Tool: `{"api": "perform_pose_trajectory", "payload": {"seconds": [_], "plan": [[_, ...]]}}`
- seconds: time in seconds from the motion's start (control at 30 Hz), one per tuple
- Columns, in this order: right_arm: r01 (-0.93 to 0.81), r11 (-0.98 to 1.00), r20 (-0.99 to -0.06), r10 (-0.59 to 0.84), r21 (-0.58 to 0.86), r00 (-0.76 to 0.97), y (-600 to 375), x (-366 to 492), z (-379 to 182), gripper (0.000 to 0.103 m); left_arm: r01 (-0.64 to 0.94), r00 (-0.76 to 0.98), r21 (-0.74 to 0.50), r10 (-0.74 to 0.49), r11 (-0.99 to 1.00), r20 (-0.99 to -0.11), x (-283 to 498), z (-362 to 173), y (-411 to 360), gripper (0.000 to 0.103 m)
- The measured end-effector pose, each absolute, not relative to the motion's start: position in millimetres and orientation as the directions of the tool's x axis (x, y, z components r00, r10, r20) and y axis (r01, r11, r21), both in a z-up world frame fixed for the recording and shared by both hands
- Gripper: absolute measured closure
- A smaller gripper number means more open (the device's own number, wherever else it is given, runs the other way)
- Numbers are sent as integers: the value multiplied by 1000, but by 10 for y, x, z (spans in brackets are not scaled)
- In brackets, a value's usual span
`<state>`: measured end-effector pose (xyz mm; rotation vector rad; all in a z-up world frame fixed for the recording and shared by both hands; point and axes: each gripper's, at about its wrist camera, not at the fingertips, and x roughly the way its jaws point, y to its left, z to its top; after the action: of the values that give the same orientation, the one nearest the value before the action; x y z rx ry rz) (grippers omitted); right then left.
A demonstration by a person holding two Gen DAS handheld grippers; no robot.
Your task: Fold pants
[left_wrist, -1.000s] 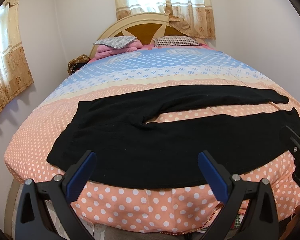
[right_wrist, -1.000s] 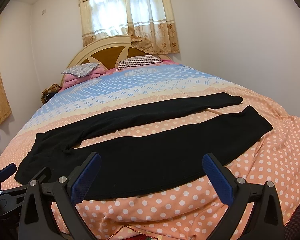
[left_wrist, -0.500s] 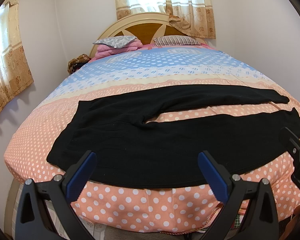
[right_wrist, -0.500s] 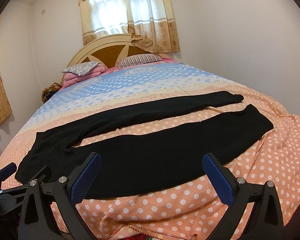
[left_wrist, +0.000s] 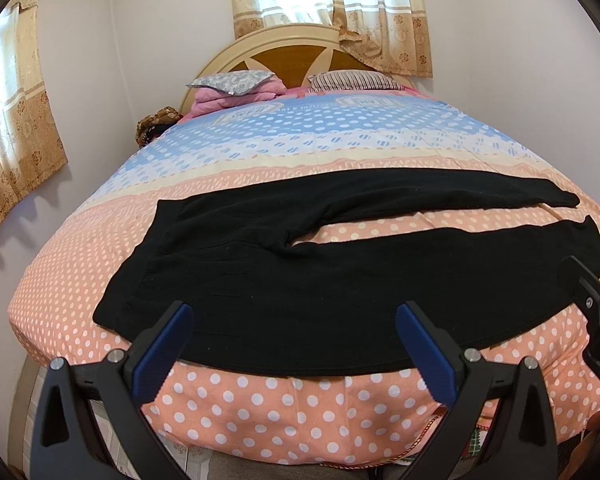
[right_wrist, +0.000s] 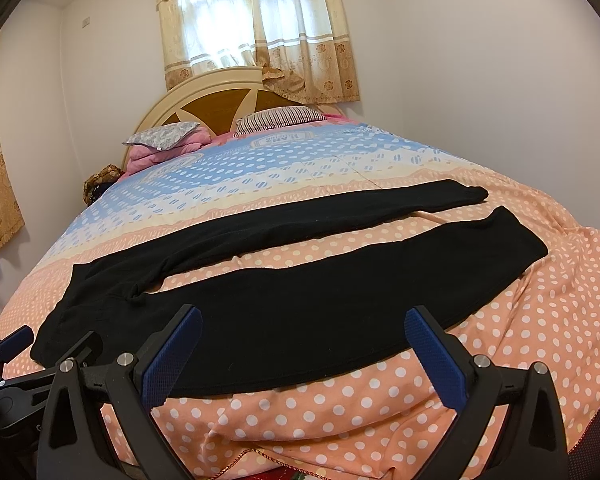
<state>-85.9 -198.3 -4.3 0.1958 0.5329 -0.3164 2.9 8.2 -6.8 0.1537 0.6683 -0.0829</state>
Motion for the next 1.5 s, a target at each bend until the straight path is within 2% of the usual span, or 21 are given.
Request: {"api": "perform_pose_trajectory", "payload": {"seconds": [1.13, 1.3, 1.5], "plan": [[345, 933, -534, -241, 104, 811, -1991, -853, -70, 1, 125, 761, 103, -29, 987, -649, 117, -123, 109, 0], [345, 933, -532, -241, 103, 812, -2035, -825, -121, 1, 124, 722, 82, -34, 989, -691, 439, -172, 372, 0], [341, 934, -577, -221, 108, 786, -2178, -676, -228, 1, 4, 728, 85, 55, 996, -683, 1025, -110, 1107, 0]]}}
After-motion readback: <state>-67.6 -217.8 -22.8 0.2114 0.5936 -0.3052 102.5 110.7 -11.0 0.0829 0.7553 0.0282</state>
